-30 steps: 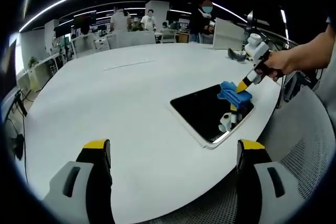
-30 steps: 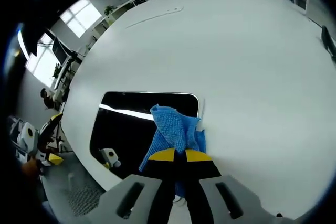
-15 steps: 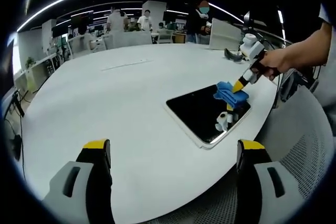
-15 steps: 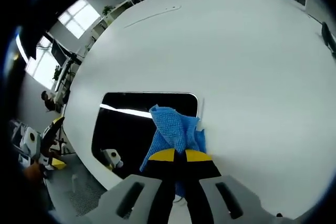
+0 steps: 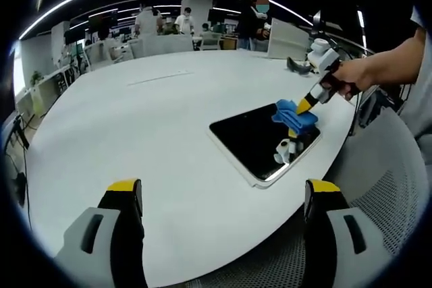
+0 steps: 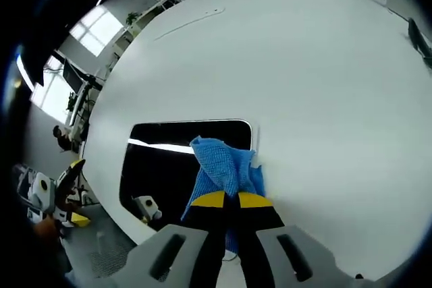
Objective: Wipe the mirror surface with the cleaning cloth until all visible marks leave the cleaned area.
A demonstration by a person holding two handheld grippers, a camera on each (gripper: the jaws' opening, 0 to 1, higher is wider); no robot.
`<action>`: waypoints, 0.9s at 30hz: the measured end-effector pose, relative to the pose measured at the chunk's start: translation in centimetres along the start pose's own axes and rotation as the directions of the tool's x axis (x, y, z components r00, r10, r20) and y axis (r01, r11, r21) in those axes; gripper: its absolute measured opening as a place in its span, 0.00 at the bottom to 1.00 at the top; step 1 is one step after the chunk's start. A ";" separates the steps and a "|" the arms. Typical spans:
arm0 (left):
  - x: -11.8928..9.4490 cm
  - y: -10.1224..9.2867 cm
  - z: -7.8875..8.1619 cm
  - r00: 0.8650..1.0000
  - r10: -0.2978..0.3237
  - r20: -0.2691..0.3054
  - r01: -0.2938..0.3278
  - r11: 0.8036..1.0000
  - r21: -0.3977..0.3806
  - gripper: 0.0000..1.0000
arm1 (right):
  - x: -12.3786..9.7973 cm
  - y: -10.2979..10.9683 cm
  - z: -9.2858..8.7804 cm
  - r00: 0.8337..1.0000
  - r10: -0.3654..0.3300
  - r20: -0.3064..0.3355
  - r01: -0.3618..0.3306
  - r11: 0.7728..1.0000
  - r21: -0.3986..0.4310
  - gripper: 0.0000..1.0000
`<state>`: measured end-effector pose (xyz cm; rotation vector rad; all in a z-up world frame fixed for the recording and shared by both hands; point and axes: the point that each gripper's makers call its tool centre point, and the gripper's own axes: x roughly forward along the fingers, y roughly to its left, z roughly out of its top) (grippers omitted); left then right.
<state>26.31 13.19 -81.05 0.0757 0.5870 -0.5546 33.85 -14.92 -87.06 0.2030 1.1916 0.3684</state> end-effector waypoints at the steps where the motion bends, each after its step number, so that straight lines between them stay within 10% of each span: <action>1: 0.0 0.0 -0.1 1.000 -0.001 -0.003 0.001 1.000 0.001 0.99 | 0.0 0.0 0.0 1.000 0.001 0.006 -0.001 1.000 0.001 0.00; 27: -0.4 0.1 0.4 1.000 -0.003 0.029 0.003 1.000 -0.017 0.99 | -1.2 1.2 -2.9 1.000 -0.008 0.013 0.007 0.998 0.068 0.00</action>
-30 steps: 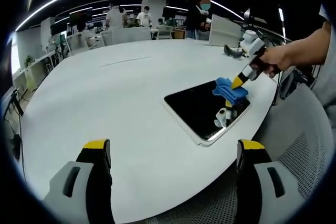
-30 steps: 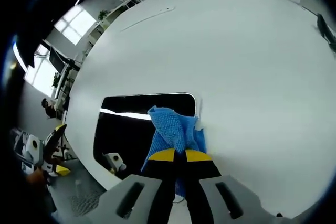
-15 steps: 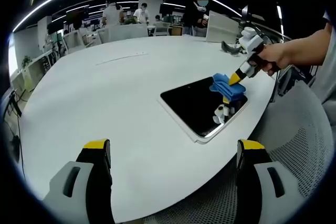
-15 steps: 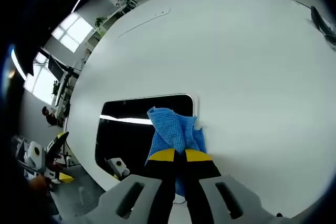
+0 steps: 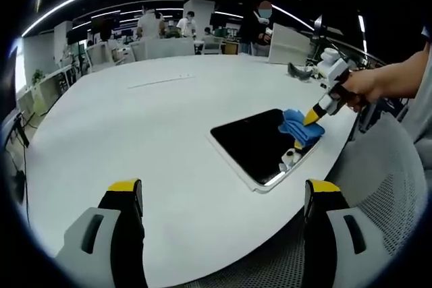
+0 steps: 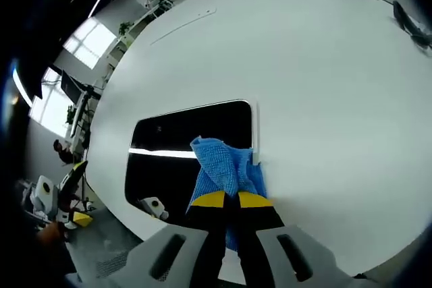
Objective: Wipe the mirror surface with the cleaning cloth until all visible marks leave the cleaned area.
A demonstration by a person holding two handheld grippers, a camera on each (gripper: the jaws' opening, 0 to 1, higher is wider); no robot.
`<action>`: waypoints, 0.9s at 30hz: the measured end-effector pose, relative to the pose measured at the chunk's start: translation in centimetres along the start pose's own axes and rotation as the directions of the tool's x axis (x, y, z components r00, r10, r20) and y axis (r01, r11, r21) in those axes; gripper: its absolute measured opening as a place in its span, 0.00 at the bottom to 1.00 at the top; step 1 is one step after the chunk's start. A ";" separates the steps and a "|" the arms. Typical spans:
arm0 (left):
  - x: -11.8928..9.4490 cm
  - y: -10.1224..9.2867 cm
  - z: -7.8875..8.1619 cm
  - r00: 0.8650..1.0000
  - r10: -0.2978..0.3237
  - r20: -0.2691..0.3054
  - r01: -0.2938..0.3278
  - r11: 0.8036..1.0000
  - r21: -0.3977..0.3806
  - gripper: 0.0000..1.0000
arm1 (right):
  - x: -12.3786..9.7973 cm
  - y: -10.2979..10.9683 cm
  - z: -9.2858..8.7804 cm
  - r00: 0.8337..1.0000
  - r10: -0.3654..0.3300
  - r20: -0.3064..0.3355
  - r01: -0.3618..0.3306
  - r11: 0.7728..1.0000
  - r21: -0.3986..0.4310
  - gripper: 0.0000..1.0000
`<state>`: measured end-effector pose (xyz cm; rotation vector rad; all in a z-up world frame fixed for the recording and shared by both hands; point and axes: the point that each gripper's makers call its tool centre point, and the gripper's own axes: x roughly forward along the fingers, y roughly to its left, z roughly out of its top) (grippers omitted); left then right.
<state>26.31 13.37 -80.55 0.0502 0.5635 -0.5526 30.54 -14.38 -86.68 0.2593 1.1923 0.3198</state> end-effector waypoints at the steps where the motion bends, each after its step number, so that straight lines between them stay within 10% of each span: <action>1: 0.0 0.0 0.0 1.000 -0.001 -0.002 0.001 1.000 0.000 0.99 | -0.1 0.0 -0.3 1.000 -0.003 -0.001 0.003 1.000 0.000 0.00; 27: 0.0 -0.1 -0.4 1.000 -0.018 -0.020 0.019 1.000 0.020 0.95 | -0.8 0.8 -3.0 1.000 -0.016 -0.008 0.017 0.997 0.077 0.00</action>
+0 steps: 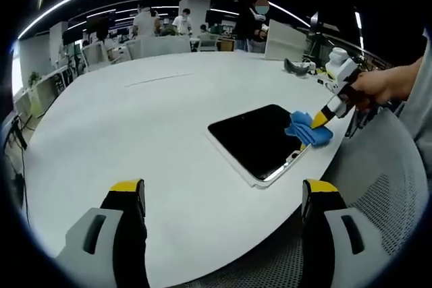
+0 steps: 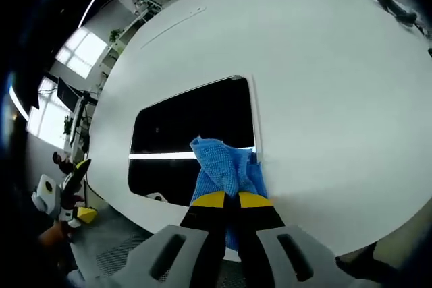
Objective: Wipe the mirror surface with the cleaning cloth until all visible marks leave the cleaned area.
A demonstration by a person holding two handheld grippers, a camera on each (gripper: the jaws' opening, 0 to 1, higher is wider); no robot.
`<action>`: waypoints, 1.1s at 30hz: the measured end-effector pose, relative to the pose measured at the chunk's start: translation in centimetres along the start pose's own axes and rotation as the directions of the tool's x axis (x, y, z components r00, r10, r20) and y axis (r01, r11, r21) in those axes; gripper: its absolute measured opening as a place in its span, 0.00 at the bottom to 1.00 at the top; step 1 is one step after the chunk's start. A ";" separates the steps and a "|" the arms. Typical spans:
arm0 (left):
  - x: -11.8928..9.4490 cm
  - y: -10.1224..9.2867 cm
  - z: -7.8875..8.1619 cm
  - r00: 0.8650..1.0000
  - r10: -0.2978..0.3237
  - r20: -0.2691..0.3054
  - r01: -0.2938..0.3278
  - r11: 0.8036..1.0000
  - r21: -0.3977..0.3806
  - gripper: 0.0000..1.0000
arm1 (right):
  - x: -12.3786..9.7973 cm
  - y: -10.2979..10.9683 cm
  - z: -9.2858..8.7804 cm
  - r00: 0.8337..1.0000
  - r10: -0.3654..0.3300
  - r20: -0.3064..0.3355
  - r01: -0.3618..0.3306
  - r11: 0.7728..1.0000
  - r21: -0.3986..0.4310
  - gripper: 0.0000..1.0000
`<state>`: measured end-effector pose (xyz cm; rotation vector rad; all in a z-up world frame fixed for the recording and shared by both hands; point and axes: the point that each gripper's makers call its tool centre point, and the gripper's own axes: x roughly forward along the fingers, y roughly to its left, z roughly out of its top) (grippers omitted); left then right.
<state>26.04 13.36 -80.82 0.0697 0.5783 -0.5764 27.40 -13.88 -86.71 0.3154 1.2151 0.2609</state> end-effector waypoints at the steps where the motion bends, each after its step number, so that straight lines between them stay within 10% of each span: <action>1: 0.0 0.0 0.0 1.000 -0.002 -0.001 0.002 1.000 0.001 0.95 | 0.0 0.0 0.0 1.000 0.002 0.002 -0.002 1.000 -0.001 0.00; 33: 0.2 0.0 -0.6 1.000 -0.004 -0.022 0.004 1.000 0.012 0.96 | 2.1 4.8 0.0 1.000 0.003 0.003 -0.003 0.996 -0.089 0.00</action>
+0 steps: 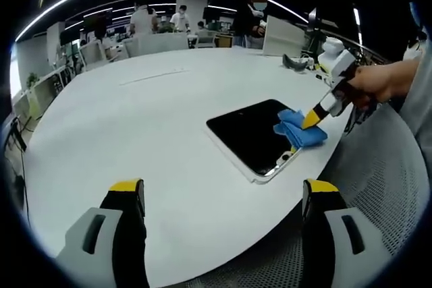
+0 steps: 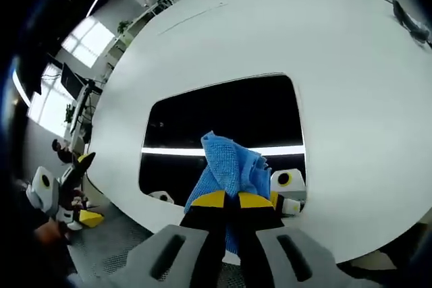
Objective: Wipe the mirror surface with the cleaning cloth until all visible marks leave the cleaned area.
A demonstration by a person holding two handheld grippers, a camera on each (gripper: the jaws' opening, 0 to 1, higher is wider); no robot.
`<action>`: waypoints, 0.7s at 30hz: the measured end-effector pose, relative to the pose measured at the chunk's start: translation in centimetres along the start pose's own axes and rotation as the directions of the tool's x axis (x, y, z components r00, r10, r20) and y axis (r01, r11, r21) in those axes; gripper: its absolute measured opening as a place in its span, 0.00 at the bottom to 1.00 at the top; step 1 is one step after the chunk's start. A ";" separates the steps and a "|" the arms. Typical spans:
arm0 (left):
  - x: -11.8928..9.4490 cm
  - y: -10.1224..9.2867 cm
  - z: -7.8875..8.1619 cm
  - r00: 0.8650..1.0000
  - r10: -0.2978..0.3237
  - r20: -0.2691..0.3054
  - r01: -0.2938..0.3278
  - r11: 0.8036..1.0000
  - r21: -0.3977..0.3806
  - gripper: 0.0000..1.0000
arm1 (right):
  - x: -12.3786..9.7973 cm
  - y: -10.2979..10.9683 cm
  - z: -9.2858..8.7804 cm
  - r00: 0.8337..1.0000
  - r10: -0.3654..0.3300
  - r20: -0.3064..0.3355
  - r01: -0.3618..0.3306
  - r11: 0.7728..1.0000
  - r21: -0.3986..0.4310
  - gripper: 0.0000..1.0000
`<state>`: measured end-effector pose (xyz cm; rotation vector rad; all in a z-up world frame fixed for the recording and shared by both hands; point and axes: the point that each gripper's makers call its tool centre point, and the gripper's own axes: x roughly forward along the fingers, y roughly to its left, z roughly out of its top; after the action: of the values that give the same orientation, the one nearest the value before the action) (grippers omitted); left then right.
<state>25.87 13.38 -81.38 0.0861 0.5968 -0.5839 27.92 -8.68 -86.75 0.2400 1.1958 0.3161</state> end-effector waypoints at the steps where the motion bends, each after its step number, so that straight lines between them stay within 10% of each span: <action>1: 0.0 0.0 0.0 1.000 -0.001 0.002 0.001 1.000 0.002 0.95 | 0.1 0.2 0.0 1.000 0.002 0.001 -0.002 1.000 0.000 0.00; 21: 0.1 -0.1 -0.1 1.000 -0.003 0.002 0.003 1.000 -0.003 0.96 | 1.9 4.2 0.8 1.000 0.023 -0.008 -0.024 0.999 -0.046 0.00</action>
<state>25.85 13.33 -81.45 0.0817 0.5962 -0.5859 28.79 -4.04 -86.70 0.2126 1.1928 0.3651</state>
